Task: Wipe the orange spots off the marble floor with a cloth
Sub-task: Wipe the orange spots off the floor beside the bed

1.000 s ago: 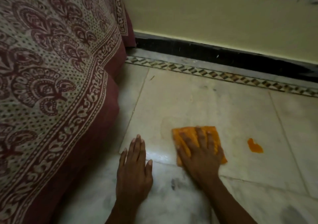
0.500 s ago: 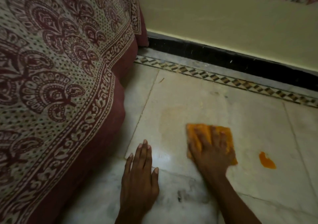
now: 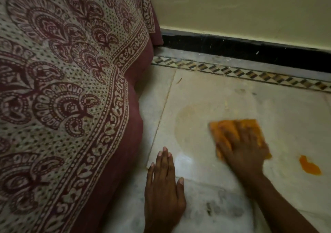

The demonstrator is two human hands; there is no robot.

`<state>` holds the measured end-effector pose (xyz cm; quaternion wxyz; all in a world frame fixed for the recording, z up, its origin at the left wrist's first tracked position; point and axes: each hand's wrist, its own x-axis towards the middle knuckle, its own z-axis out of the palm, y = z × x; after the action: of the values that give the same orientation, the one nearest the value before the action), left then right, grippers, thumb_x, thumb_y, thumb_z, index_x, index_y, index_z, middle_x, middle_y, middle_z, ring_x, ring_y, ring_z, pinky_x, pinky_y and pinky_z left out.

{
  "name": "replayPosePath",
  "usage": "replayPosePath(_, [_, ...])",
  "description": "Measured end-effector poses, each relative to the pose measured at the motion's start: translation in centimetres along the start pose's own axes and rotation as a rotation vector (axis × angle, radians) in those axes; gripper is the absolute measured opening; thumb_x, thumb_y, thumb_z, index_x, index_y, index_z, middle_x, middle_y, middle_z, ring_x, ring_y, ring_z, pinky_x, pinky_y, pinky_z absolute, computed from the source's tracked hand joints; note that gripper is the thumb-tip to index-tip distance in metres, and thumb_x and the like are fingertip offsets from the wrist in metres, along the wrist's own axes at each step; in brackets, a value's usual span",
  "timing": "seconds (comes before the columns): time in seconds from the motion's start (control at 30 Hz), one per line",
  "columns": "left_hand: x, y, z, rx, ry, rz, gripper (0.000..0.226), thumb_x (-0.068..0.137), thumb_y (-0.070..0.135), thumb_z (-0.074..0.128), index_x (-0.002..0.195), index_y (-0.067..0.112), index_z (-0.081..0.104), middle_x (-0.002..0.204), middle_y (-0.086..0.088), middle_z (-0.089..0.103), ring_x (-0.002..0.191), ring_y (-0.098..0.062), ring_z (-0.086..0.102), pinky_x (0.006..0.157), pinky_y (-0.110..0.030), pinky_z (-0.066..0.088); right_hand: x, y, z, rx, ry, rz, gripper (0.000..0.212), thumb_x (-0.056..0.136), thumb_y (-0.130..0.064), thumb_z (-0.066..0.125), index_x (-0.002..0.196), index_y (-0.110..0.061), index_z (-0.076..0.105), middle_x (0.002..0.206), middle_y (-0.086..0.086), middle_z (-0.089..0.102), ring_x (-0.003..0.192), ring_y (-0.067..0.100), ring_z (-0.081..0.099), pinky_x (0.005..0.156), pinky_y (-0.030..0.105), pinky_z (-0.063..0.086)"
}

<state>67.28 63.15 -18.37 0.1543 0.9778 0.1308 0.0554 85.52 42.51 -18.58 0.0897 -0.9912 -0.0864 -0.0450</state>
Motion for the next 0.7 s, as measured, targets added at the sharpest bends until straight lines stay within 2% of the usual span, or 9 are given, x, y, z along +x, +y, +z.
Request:
replayPosePath(0.07, [0.0, -0.1, 0.2, 0.006, 0.001, 0.003, 0.075, 0.094, 0.042, 0.045, 0.16, 0.01, 0.031, 0.171, -0.003, 0.02, 0.158, -0.018, 0.019, 0.123, -0.041, 0.021, 5.7, -3.6, 0.6, 0.055, -0.051, 0.375, 0.06, 0.098, -0.073, 0.032, 0.155, -0.056, 0.031, 0.174, 0.003, 0.016, 0.159, 0.039, 0.01, 0.122, 0.069, 0.006])
replayPosePath(0.13, [0.0, -0.1, 0.5, 0.0, 0.012, 0.009, 0.074, 0.094, 0.042, 0.045, 0.16, 0.011, 0.031, 0.172, -0.003, 0.021, 0.158, -0.017, 0.019, 0.123, -0.041, 0.023, 9.9, -8.6, 1.9, 0.114, -0.168, 0.391, 0.063, 0.098, -0.074, 0.023, 0.159, -0.056, 0.019, 0.175, 0.003, 0.003, 0.159, 0.041, -0.002, 0.121, 0.073, -0.002])
replayPosePath(0.2, [-0.1, -0.3, 0.6, -0.004, 0.03, 0.008, 0.073, 0.094, 0.041, 0.045, 0.16, 0.011, 0.033, 0.171, -0.003, 0.022, 0.158, -0.017, 0.02, 0.122, -0.041, 0.026, 9.9, -12.5, 3.0, 0.118, -0.17, 0.122, 0.063, 0.097, -0.073, 0.019, 0.157, -0.055, 0.027, 0.175, 0.001, 0.01, 0.159, 0.042, 0.006, 0.119, 0.072, -0.001])
replayPosePath(0.3, [0.1, -0.2, 0.3, -0.018, 0.016, -0.009, 0.072, 0.095, 0.041, 0.045, 0.159, 0.011, 0.033, 0.171, -0.003, 0.022, 0.158, -0.017, 0.022, 0.122, -0.041, 0.027, 2.2, -12.8, 1.9, 0.051, -0.098, -0.325, 0.05, 0.099, -0.069, 0.032, 0.147, -0.06, 0.042, 0.168, -0.003, 0.035, 0.156, 0.036, 0.028, 0.116, 0.067, 0.017])
replayPosePath(0.37, [0.0, -0.1, 0.4, -0.02, 0.01, -0.005, 0.072, 0.095, 0.041, 0.044, 0.159, 0.011, 0.033, 0.171, -0.004, 0.022, 0.157, -0.018, 0.023, 0.123, -0.041, 0.026, -2.8, -8.2, 0.6, 0.068, -0.075, -0.383, 0.049, 0.098, -0.066, 0.039, 0.146, -0.057, 0.047, 0.165, -0.004, 0.04, 0.153, 0.033, 0.035, 0.115, 0.063, 0.027])
replayPosePath(0.43, [0.0, 0.1, 0.1, -0.028, 0.008, 0.004, 0.073, 0.094, 0.041, 0.046, 0.159, 0.01, 0.033, 0.171, -0.004, 0.021, 0.157, -0.018, 0.023, 0.122, -0.041, 0.026, -4.2, -3.3, -0.5, 0.065, -0.071, -0.166, 0.055, 0.095, -0.065, 0.04, 0.147, -0.05, 0.049, 0.164, 0.001, 0.041, 0.151, 0.036, 0.038, 0.114, 0.066, 0.031])
replayPosePath(0.57, [0.3, 0.1, 0.1, -0.004, -0.006, -0.006, 0.075, 0.092, 0.041, 0.047, 0.16, 0.011, 0.033, 0.171, -0.003, 0.021, 0.158, -0.017, 0.019, 0.122, -0.041, 0.023, 6.1, -4.4, -0.5, 0.081, -0.124, 0.475, 0.06, 0.097, -0.073, 0.028, 0.156, -0.06, 0.024, 0.175, -0.003, 0.01, 0.16, 0.036, 0.001, 0.12, 0.074, 0.004])
replayPosePath(0.63, [0.0, 0.2, 0.3, -0.008, 0.001, -0.007, 0.075, 0.093, 0.041, 0.046, 0.16, 0.012, 0.032, 0.171, -0.003, 0.021, 0.158, -0.016, 0.018, 0.122, -0.041, 0.023, 10.9, -8.2, 0.1, 0.187, -0.194, 0.437, 0.059, 0.1, -0.072, 0.027, 0.157, -0.06, 0.018, 0.176, -0.003, 0.001, 0.16, 0.039, -0.006, 0.119, 0.074, -0.004])
replayPosePath(0.7, [-0.1, 0.1, 0.2, -0.026, 0.01, -0.003, 0.075, 0.093, 0.041, 0.047, 0.16, 0.012, 0.031, 0.172, -0.002, 0.02, 0.158, -0.015, 0.018, 0.121, -0.04, 0.025, 11.2, -11.6, 1.5, 0.133, -0.238, 0.123, 0.057, 0.101, -0.07, 0.021, 0.156, -0.06, 0.02, 0.176, -0.004, 0.003, 0.16, 0.04, -0.001, 0.12, 0.073, -0.002])
